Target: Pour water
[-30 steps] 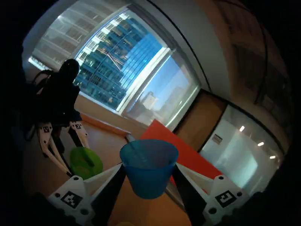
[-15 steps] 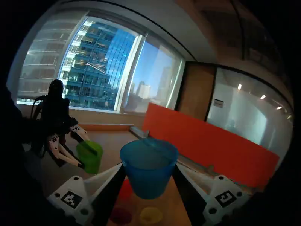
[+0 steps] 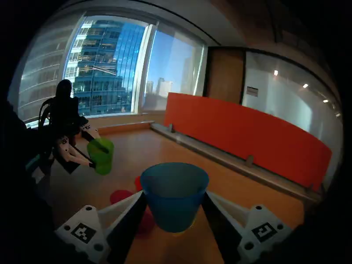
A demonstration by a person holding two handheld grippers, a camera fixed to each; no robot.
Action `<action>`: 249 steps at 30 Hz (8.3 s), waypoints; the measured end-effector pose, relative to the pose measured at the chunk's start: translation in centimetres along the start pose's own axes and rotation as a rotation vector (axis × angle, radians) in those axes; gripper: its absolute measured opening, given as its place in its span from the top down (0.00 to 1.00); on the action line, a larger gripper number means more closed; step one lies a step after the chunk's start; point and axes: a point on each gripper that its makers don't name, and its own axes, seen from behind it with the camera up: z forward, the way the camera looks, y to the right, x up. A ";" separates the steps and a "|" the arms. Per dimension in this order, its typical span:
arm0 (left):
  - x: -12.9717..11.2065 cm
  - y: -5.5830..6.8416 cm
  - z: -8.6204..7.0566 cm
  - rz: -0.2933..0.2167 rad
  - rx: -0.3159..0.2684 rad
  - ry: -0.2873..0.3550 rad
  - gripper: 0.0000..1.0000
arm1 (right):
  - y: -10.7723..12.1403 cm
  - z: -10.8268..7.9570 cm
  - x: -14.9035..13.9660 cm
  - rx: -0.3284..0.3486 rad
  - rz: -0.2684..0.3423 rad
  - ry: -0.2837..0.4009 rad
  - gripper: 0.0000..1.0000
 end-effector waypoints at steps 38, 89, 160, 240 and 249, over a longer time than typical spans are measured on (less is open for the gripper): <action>-10.7 -1.1 4.2 0.022 -0.093 -0.299 0.20 | -1.8 1.6 -17.3 0.098 0.130 -0.351 0.14; -12.8 -1.1 3.7 0.004 -0.096 -0.343 0.13 | -2.6 0.0 -20.1 0.077 0.123 -0.401 0.11; -0.3 -7.3 -9.2 -0.099 0.519 0.202 0.08 | 6.3 -8.9 -5.2 -0.507 0.140 0.174 0.00; -7.2 -13.8 -7.8 -0.192 0.895 0.293 0.09 | 9.7 -9.4 -4.9 -0.757 0.316 0.317 0.01; -7.8 -14.0 -7.6 -0.210 0.890 0.285 0.08 | 9.6 -9.5 -5.0 -0.759 0.315 0.314 0.01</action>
